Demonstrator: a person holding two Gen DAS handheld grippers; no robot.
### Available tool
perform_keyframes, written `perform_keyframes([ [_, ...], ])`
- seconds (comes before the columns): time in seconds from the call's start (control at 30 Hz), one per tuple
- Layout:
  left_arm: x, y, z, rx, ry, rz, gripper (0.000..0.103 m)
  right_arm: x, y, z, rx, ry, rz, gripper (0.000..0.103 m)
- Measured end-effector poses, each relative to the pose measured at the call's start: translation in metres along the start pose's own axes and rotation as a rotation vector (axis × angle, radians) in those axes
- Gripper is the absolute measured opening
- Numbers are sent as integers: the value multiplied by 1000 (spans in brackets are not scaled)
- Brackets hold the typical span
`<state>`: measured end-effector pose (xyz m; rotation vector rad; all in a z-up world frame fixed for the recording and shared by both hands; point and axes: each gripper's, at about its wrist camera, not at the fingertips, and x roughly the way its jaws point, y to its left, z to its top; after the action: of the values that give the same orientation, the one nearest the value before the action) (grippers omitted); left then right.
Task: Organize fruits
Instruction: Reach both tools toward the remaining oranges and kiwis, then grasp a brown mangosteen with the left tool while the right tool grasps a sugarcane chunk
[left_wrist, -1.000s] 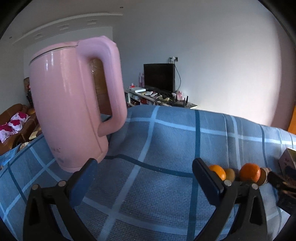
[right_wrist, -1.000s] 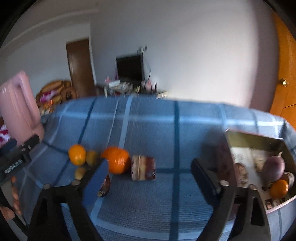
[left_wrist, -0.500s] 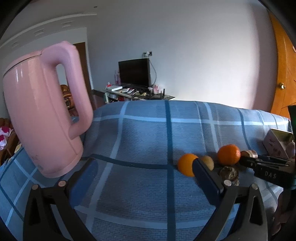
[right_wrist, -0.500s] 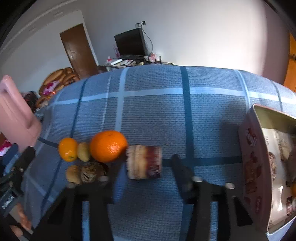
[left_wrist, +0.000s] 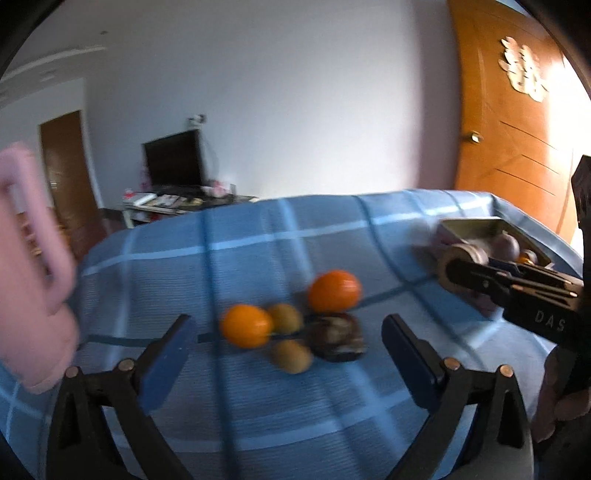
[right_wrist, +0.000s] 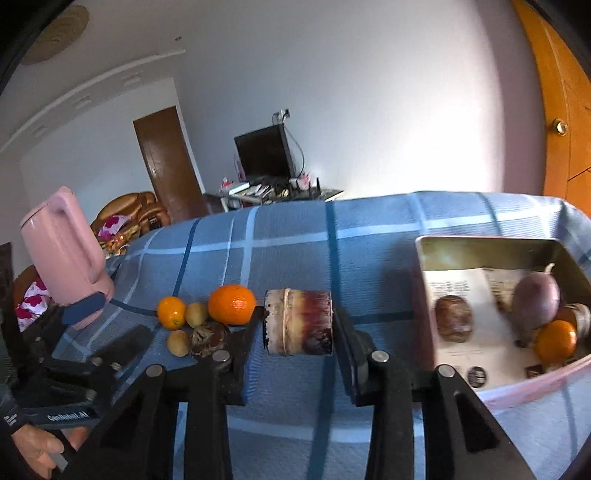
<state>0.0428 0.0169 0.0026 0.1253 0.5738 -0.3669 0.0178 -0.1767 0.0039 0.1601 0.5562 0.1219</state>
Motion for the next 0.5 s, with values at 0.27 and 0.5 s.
perform_keyframes([
  [0.27, 58, -35, 14, 55, 201, 7, 67, 0, -4, 0, 17, 1, 15, 38],
  [0.5, 73, -34, 13, 39, 257, 6, 62, 7, -2, 0, 14, 24, 26, 38],
])
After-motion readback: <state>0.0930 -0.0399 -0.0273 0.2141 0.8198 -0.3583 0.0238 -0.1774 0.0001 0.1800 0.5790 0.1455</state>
